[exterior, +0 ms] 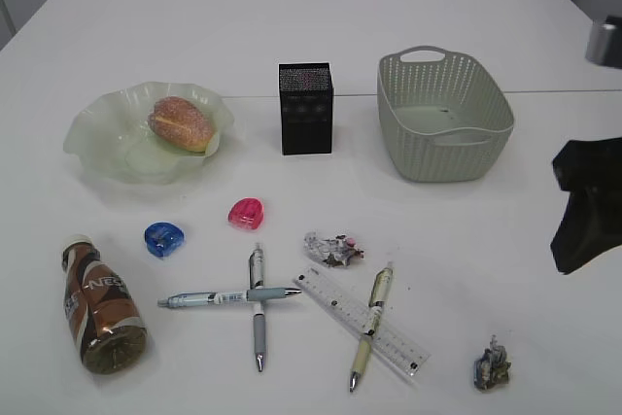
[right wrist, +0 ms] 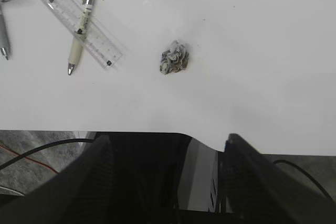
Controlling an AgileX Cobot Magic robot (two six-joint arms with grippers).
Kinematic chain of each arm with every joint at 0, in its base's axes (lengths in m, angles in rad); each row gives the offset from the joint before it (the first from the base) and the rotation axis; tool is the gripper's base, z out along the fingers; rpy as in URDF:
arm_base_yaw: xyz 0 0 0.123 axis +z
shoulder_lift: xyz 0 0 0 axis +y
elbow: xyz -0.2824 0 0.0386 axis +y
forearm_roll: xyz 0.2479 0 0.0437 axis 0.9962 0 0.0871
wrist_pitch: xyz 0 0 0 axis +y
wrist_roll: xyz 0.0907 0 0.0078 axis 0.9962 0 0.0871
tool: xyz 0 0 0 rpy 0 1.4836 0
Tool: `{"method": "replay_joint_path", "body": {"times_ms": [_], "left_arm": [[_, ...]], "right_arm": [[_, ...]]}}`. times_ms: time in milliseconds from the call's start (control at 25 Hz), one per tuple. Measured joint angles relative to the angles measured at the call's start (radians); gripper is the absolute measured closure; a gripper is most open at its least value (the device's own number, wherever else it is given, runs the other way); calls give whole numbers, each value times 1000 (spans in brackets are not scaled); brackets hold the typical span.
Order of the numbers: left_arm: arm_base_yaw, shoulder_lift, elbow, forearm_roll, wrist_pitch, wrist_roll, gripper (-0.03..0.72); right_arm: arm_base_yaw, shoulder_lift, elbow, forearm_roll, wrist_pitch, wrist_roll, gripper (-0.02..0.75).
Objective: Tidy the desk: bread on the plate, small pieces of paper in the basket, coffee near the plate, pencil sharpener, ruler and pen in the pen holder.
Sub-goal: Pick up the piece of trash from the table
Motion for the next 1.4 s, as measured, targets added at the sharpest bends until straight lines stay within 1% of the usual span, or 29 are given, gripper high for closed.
{"method": "replay_joint_path", "body": {"times_ms": [80,320,480,680,840,1200,1400], "left_arm": [[0,0,0,0,0,0,181],[0,0,0,0,0,0,181],[0,0,0,0,0,-2,181],[0,0,0,0,0,-2,182],[0,0,0,0,0,-2,182],[0,0,0,-2,0,-2,182],[0,0,0,-4,0,-2,182]], "right_arm": [[0,49,0,-6,-2,8,260],[0,186,0,-16,-34,17,268],[12,218,36,-17,-128,17,269],[45,218,153,-17,-256,20,269],[47,232,196,-13,-355,39,269],[101,407,199,-12,-391,41,269],[105,456,199,-23,-418,43,269]]}}
